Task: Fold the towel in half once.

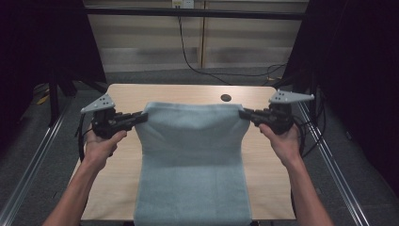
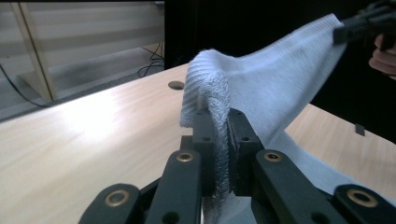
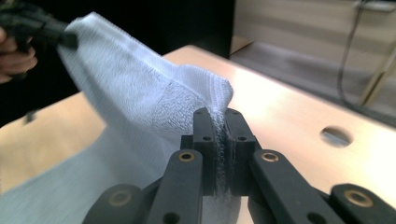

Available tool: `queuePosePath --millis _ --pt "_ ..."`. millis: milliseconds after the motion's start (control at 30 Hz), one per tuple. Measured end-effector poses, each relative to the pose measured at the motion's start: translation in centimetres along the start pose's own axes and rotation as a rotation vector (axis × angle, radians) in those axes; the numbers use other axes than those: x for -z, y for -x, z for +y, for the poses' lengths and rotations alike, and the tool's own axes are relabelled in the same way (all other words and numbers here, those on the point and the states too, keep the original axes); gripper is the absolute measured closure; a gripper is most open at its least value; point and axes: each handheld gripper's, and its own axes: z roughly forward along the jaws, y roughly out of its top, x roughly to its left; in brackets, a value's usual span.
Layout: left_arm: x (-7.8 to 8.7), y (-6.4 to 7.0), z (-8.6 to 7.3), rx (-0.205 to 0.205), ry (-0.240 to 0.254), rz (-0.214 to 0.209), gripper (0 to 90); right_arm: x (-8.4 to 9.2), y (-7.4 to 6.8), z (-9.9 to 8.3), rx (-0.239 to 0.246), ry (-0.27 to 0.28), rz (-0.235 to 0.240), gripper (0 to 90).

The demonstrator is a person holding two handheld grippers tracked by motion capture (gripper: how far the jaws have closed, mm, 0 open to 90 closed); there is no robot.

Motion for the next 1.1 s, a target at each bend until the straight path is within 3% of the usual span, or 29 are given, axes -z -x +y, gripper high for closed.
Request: queuePosePath --millis 100,167,333,400,500,567,667,700,733,833,900,933,1000,1100 --pt "1.5 1.3 -2.4 0.001 -0.001 -0.016 83.9 1.1 -1.6 -2.7 0.000 -0.052 0.002 85.5" --pt "1.9 1.6 -3.0 0.011 0.002 -0.025 84.0 1.3 -1.8 -3.4 -0.010 -0.055 0.011 85.5" --pt "3.3 3.7 -5.5 0.015 -0.017 -0.063 84.0 2.2 -3.4 -7.2 -0.048 -0.083 0.045 85.5" --pt "3.2 4.2 -7.0 0.021 -0.069 -0.064 84.0 2.2 -3.6 -7.8 -0.056 -0.090 0.051 85.5" --pt "2.6 4.1 -9.9 0.069 -0.138 -0.068 84.0 1.3 -4.3 -9.9 -0.060 -0.163 0.061 85.5" --pt "2.2 3.9 -11.3 0.082 -0.191 -0.070 84.0 0.6 -4.6 -12.1 -0.098 -0.199 0.089 85.5" --pt "1.7 4.0 -13.1 0.100 -0.248 -0.079 84.0 0.1 -4.9 -13.5 -0.114 -0.226 0.104 85.5" --pt "1.2 4.4 -14.6 0.087 -0.311 -0.078 83.8 -0.5 -5.2 -14.7 -0.124 -0.268 0.118 85.5" --pt "1.2 4.4 -14.6 0.087 -0.311 -0.078 83.7 -0.5 -5.2 -14.7 -0.124 -0.268 0.118 85.5" --pt "0.8 4.5 -15.9 0.107 -0.365 -0.078 83.0 -1.5 -5.7 -16.3 -0.134 -0.335 0.131 85.4" --pt "0.4 4.8 -16.2 0.093 -0.386 -0.073 81.7 -2.2 -6.2 -17.1 -0.120 -0.384 0.138 85.3" --pt "0.3 4.7 -16.3 0.086 -0.397 -0.076 82.1 -2.5 -6.4 -17.3 -0.104 -0.410 0.119 85.3" --pt "-0.1 4.4 -16.6 0.084 -0.420 -0.074 82.7 -2.6 -6.3 -17.4 -0.105 -0.407 0.118 85.3" --pt "-0.5 3.8 -16.7 0.111 -0.412 -0.077 83.5 -3.0 -5.9 -17.7 -0.103 -0.427 0.099 85.6"
